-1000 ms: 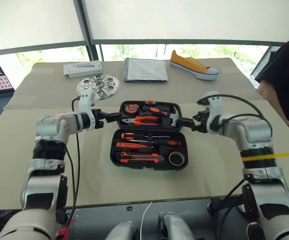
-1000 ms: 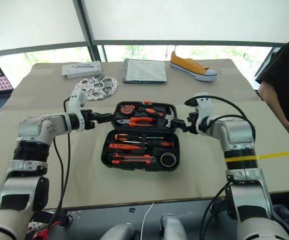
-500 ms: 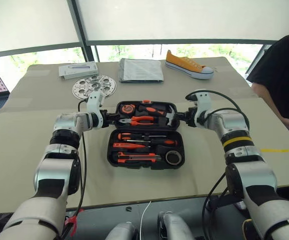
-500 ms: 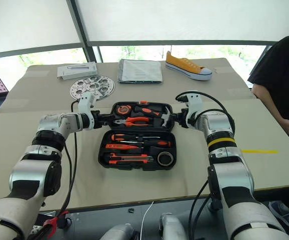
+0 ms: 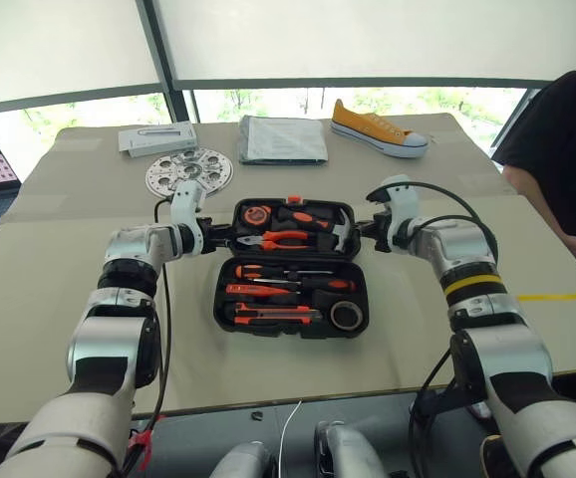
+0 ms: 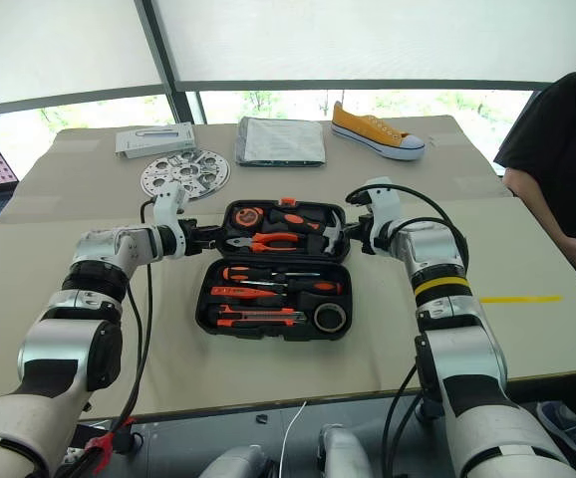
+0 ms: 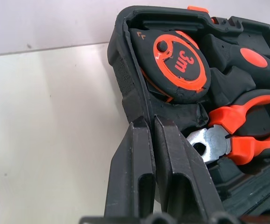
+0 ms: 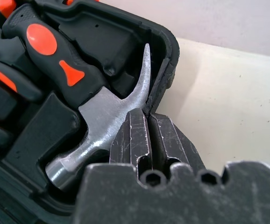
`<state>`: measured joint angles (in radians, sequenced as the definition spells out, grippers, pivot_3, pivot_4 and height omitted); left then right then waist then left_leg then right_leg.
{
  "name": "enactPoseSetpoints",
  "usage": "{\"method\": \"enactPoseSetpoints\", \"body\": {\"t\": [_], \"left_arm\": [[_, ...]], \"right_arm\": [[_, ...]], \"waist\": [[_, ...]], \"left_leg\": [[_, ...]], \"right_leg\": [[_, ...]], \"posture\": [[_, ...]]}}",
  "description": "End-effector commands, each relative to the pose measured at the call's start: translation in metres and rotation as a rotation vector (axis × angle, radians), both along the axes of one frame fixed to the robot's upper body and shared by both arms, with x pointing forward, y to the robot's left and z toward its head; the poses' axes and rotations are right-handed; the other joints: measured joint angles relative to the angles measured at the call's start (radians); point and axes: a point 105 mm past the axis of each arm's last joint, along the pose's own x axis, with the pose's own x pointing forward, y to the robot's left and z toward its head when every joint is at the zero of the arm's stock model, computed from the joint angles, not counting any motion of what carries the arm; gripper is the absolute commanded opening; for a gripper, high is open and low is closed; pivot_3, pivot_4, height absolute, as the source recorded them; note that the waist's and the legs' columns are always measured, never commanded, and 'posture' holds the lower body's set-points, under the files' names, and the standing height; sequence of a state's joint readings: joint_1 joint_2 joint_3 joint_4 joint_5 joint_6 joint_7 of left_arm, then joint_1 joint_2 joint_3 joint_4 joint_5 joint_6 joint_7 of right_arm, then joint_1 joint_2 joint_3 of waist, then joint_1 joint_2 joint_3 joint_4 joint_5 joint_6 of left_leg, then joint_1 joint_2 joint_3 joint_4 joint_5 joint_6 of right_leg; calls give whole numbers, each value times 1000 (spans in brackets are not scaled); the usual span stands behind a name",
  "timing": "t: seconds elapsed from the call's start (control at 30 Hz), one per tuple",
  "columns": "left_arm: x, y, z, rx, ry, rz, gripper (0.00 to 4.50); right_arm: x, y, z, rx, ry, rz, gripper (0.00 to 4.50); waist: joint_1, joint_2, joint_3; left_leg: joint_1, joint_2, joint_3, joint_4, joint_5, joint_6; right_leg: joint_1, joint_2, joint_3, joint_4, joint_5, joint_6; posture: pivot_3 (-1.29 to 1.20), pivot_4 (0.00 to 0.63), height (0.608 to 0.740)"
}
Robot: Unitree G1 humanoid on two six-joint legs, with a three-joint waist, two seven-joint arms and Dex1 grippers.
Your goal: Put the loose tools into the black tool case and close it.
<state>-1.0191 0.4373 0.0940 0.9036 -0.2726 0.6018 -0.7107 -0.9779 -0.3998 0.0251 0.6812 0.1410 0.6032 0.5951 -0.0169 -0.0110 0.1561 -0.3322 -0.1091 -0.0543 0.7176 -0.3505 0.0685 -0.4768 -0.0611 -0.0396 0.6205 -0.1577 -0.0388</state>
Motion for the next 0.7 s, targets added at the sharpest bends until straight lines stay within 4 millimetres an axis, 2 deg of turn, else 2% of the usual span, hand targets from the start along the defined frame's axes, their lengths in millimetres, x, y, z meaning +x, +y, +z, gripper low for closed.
{"method": "enactPoseSetpoints", "body": {"t": [0.03,0.1,0.17,0.3,0.53,0.7], "left_arm": [[0,-3,38,64,-258,-63,0],[-7,-5,52,60,-359,-87,0],[-14,-6,58,63,-416,-104,0],[-38,-3,63,132,-556,-149,0],[-70,6,49,321,-712,-130,0],[-82,13,38,384,-747,-73,0]], "right_arm": [[-3,7,48,-11,-235,49,54],[-10,5,63,-37,-342,50,54],[-16,4,69,-50,-396,50,54],[-38,3,73,-108,-522,77,54],[-74,4,52,-214,-649,132,54],[-91,3,33,-290,-683,171,54]], "waist": [[-1,0,0],[-2,0,0],[-2,0,0],[-1,0,0],[2,0,0],[5,0,0]], "left_leg": [[-4,0,0,4,0,0],[-9,0,1,7,0,0],[-18,0,1,13,0,0],[-20,0,1,15,0,0],[-19,-1,1,14,0,0],[-12,-1,2,12,0,0]], "right_leg": [[-4,0,0,3,0,0],[-10,0,0,5,0,-1],[-17,0,0,8,1,-1],[-18,0,-1,8,1,-2],[-18,1,-2,6,1,-2],[-13,1,0,4,1,-2]], "posture": [[0,150,740],[0,150,740],[0,150,740],[0,150,740],[0,150,740],[0,150,740]]}}
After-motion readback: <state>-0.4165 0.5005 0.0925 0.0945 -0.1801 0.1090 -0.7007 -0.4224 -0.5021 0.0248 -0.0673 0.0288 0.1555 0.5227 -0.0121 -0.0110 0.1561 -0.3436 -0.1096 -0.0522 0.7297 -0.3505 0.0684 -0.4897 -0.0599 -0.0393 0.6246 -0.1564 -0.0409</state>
